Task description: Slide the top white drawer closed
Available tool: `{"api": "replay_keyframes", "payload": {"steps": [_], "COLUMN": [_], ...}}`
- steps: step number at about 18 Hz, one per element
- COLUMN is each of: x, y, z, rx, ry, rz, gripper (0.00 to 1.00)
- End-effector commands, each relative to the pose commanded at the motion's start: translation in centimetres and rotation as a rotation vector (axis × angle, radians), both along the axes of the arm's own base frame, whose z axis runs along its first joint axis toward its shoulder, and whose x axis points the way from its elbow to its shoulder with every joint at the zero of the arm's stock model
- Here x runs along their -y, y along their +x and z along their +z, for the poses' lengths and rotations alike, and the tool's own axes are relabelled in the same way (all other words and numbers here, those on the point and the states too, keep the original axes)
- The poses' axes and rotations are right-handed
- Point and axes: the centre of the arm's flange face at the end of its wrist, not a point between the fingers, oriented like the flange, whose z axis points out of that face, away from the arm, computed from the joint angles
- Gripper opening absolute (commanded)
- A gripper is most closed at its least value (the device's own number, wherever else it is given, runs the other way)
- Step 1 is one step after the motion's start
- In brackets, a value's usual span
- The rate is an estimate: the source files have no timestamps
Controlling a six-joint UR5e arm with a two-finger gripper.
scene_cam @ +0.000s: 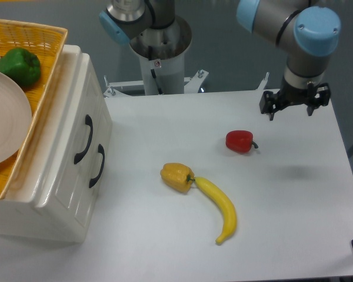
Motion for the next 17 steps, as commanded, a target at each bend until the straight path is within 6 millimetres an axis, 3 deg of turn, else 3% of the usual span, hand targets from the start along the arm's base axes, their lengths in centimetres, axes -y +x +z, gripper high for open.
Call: {"api": "replay_keyframes", "payload": {"steps": [17], "x": [3.8], "y": [-2.3], "z": [-0.7], "rx": [0.009], "ry": [0.008], "rz": [0.067], "gripper": [1.00]}}
